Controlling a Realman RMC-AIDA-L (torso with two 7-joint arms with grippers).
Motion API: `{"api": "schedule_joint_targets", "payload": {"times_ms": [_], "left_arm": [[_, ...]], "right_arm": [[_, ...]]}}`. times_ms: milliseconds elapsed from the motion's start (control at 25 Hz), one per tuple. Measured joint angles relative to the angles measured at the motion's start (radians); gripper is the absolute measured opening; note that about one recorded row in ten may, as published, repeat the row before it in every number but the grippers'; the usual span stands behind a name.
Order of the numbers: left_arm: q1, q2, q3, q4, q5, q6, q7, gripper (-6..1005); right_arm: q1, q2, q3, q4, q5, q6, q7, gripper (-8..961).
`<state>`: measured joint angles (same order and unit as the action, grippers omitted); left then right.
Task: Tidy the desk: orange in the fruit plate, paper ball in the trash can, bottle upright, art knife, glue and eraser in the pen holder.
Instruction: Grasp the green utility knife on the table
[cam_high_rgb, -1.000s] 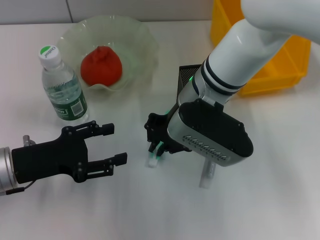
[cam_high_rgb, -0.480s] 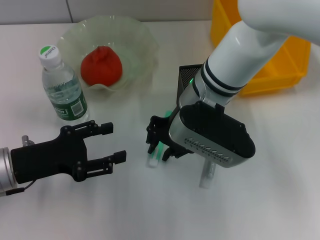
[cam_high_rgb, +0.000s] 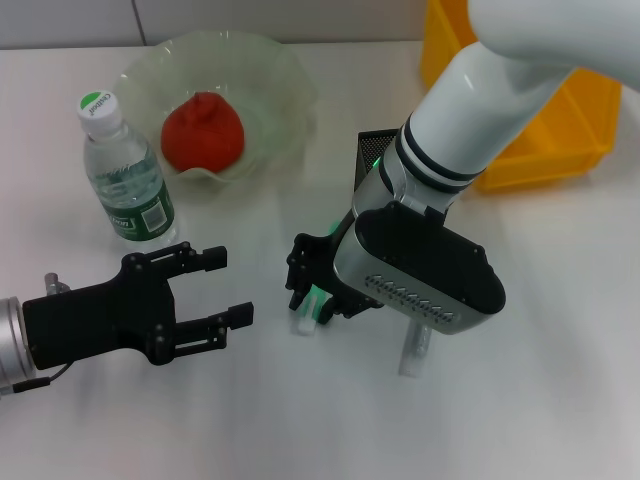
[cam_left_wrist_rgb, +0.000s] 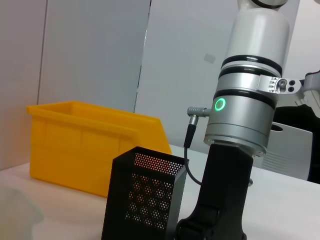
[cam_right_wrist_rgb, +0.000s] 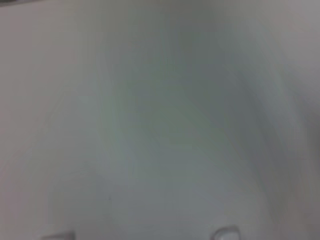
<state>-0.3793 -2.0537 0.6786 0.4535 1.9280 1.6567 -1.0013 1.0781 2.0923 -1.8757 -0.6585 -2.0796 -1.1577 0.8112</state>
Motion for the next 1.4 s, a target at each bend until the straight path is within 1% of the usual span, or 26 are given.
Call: {"api": "schedule_joint_targets", "payload": {"times_ms": [200, 320, 360, 480, 880, 1000, 1160, 1400], "left_arm": [[0.001, 0.003, -0.001, 0.0, 0.0, 0.001, -0.004, 765], [0.005, 0.005, -0.01, 0.004, 0.0, 0.011, -0.023, 765], [0.006, 0.006, -0.012, 0.006, 0.0, 0.012, -0.027, 765], [0.011, 0.013, -0.029, 0.001, 0.0, 0.012, -0.035, 765], [0.016, 0.016, -0.069, -0.004, 0.0, 0.005, -0.026, 764], [0.016, 0.016, -0.071, -0.004, 0.0, 0.004, -0.027, 764], [0.016, 0.018, -0.072, -0.003, 0.0, 0.002, -0.029, 764], [0.01, 0.029, -0.074, 0.0, 0.0, 0.001, -0.034, 765]], "right_arm": [[-0.01, 0.0, 0.001, -0.013, 0.0, 0.01, 0.003, 305], [-0.043, -0.005, 0.034, -0.068, -0.003, -0.021, 0.014, 305], [-0.071, -0.007, 0.062, -0.109, -0.015, -0.052, 0.019, 305], [-0.089, -0.009, 0.087, -0.132, -0.03, -0.073, 0.019, 305], [-0.109, -0.009, 0.17, -0.177, -0.04, -0.103, 0.022, 305], [-0.14, -0.009, 0.196, -0.226, -0.041, -0.116, 0.035, 305], [-0.179, -0.009, 0.201, -0.289, -0.047, -0.129, 0.059, 305], [-0.239, -0.008, 0.207, -0.382, -0.069, -0.124, 0.116, 305]]}}
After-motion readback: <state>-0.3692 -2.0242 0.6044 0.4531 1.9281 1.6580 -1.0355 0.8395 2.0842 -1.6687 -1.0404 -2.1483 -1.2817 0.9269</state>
